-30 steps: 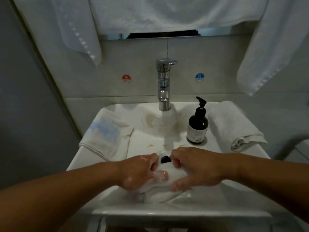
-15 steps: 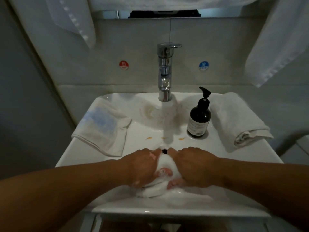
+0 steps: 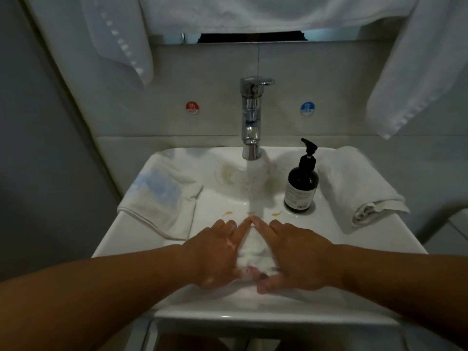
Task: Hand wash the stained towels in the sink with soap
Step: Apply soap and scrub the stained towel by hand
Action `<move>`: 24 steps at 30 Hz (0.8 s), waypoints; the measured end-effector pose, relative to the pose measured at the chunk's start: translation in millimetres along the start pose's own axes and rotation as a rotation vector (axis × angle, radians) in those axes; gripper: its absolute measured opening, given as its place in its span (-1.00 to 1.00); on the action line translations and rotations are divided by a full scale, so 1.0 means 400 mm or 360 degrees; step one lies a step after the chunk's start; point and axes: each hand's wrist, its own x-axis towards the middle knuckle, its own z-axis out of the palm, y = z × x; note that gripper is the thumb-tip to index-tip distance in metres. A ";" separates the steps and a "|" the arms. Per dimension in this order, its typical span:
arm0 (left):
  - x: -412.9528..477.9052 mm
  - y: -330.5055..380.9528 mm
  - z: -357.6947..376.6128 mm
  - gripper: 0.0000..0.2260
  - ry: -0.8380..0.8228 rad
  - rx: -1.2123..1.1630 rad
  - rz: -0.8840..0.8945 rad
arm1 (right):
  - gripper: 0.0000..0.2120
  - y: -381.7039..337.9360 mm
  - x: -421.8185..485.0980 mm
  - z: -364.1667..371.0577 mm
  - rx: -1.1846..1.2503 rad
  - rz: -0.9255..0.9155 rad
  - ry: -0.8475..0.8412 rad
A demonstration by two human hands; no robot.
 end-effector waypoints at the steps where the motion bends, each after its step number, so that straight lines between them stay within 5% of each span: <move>1: 0.009 0.004 -0.006 -0.07 0.0010 0.0091 0.0012 | 0.12 0.002 0.010 0.001 -0.0030 0.0008 0.0009; 8: 0.048 -0.015 -0.022 -0.54 0.0084 -0.0087 -0.0097 | -0.33 0.007 0.050 -0.038 -0.0075 0.0017 0.0161; 12: 0.045 -0.039 -0.060 -0.71 -0.0038 -0.0274 -0.0064 | -0.62 0.018 0.052 -0.063 0.0532 0.0021 -0.0043; 19: 0.004 -0.045 -0.061 -0.33 -0.0014 -0.0597 -0.0013 | 0.10 -0.002 -0.010 -0.040 0.0048 -0.0044 -0.0041; 24: 0.008 -0.014 -0.021 -0.25 -0.0097 -0.0165 -0.0126 | -0.04 -0.001 0.021 -0.003 -0.0125 0.0040 0.0030</move>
